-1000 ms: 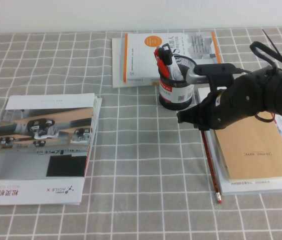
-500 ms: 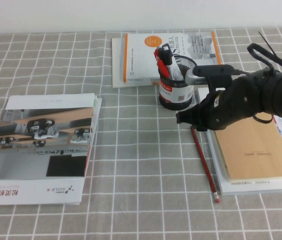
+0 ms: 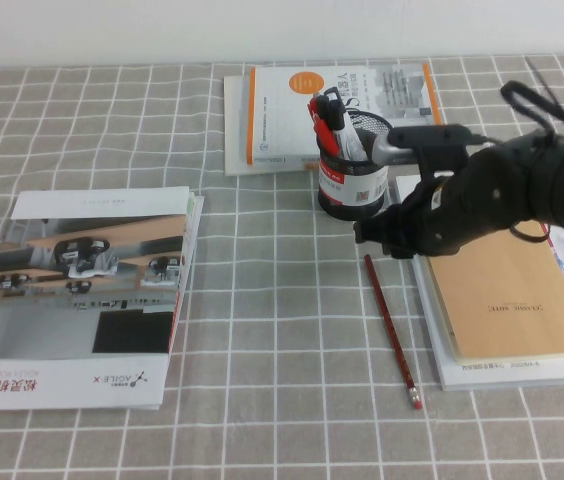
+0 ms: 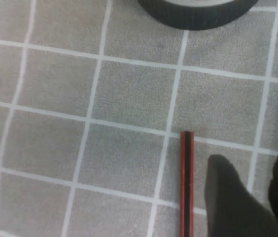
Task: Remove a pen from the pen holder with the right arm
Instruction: 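Take a marker out of the pen holder and lay it on the table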
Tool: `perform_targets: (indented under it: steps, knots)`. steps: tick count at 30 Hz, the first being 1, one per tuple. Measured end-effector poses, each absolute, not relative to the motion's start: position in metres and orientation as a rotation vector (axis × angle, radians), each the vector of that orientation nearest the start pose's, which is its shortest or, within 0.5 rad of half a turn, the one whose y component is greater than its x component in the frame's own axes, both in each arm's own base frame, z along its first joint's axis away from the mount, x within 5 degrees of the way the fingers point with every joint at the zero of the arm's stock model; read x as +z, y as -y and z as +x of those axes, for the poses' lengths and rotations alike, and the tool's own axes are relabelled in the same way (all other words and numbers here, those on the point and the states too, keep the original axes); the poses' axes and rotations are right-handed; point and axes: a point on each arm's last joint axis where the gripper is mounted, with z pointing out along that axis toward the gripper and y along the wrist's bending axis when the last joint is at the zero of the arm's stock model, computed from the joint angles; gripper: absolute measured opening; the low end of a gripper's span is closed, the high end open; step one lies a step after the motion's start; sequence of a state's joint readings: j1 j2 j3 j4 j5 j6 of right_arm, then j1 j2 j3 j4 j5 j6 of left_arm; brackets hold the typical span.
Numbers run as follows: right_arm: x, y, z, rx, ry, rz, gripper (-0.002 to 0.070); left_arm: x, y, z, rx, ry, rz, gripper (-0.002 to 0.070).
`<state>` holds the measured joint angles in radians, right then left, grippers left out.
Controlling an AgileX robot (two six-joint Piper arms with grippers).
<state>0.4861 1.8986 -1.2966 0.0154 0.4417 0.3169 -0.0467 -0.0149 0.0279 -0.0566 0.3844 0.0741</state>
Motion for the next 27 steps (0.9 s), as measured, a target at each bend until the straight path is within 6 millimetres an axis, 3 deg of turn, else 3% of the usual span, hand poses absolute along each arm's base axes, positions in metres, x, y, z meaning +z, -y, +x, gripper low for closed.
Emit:
perform_targets:
  steps: [4, 8, 11, 16, 23, 27]
  knots:
    - [0.228, -0.185, 0.352, 0.312, -2.518, -0.23, 0.0158, 0.17, 0.004, 0.052, -0.037, -1.879, 0.079, -0.0003]
    - [0.272, -0.174, 0.332, 0.278, -2.45, -0.278, 0.0065, 0.17, 0.004, 0.052, -0.037, -1.879, 0.079, -0.0003]
    - [0.304, -0.16, 0.306, 0.275, -2.381, -0.294, 0.0009, 0.17, 0.004, 0.052, -0.037, -1.879, 0.079, -0.0003]
    - [0.345, -0.133, 0.257, 0.259, -2.309, -0.332, -0.0008, 0.17, 0.004, 0.052, -0.037, -1.879, 0.079, -0.0003]
    - [0.373, -0.094, 0.19, 0.247, -2.25, -0.319, -0.0012, 0.17, 0.004, 0.052, -0.037, -1.879, 0.079, -0.0003]
    - [0.373, -0.074, 0.156, 0.255, -2.215, -0.309, -0.0012, 0.17, 0.004, 0.052, -0.037, -1.879, 0.079, -0.0003]
